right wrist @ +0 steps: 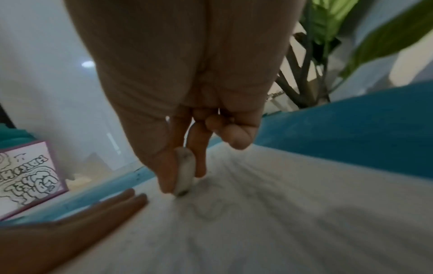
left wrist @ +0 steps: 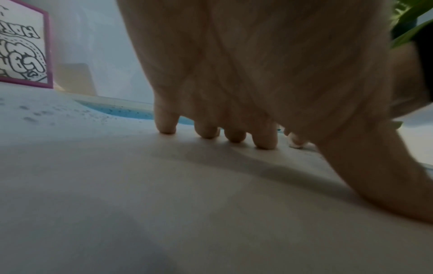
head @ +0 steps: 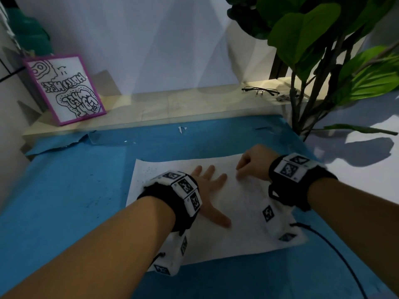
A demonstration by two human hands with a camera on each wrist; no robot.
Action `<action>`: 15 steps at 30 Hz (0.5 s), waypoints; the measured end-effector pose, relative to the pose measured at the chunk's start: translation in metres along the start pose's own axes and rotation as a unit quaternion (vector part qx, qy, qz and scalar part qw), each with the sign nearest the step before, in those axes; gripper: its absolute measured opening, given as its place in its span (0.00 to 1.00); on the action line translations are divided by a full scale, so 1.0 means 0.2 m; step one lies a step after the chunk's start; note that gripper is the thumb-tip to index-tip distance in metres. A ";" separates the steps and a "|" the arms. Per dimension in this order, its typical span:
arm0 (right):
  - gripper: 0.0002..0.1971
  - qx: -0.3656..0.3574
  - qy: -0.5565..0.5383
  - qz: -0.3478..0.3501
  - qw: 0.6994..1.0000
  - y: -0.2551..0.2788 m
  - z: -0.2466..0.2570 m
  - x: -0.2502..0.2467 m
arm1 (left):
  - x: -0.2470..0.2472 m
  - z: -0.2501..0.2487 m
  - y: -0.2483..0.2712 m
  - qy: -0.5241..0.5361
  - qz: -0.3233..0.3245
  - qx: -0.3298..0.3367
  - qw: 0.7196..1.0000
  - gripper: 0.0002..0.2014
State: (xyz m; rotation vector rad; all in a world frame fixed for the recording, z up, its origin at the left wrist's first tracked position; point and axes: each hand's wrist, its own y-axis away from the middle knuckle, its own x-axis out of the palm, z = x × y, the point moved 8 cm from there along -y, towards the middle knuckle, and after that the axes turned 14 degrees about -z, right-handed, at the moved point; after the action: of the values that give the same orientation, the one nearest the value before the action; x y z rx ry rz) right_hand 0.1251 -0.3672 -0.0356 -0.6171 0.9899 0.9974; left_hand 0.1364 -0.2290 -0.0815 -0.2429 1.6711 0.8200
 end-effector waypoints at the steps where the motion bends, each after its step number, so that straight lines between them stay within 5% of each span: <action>1: 0.08 -0.009 0.006 0.006 1.000 0.00 0.03 0.01 | 0.00 0.00 0.00 0.000 0.002 0.000 1.000 0.58; 5: 0.03 -0.026 -0.010 0.063 0.998 0.04 0.05 0.10 | 0.01 0.02 -0.02 0.001 -0.011 0.009 1.000 0.59; 10: 0.07 0.033 -0.036 -0.021 0.999 -0.02 -0.04 0.01 | 0.02 0.03 -0.02 0.008 -0.010 0.005 1.000 0.59; 15: 0.05 -0.002 -0.042 0.069 0.997 0.12 0.00 0.11 | 0.01 0.03 -0.02 -0.003 -0.009 0.006 1.000 0.58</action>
State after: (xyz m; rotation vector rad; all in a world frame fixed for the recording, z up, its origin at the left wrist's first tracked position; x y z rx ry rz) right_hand 0.1076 -0.3484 -0.0546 -0.5112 0.9664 1.1385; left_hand 0.1422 -0.2276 -0.0854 -0.2468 1.6653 0.7957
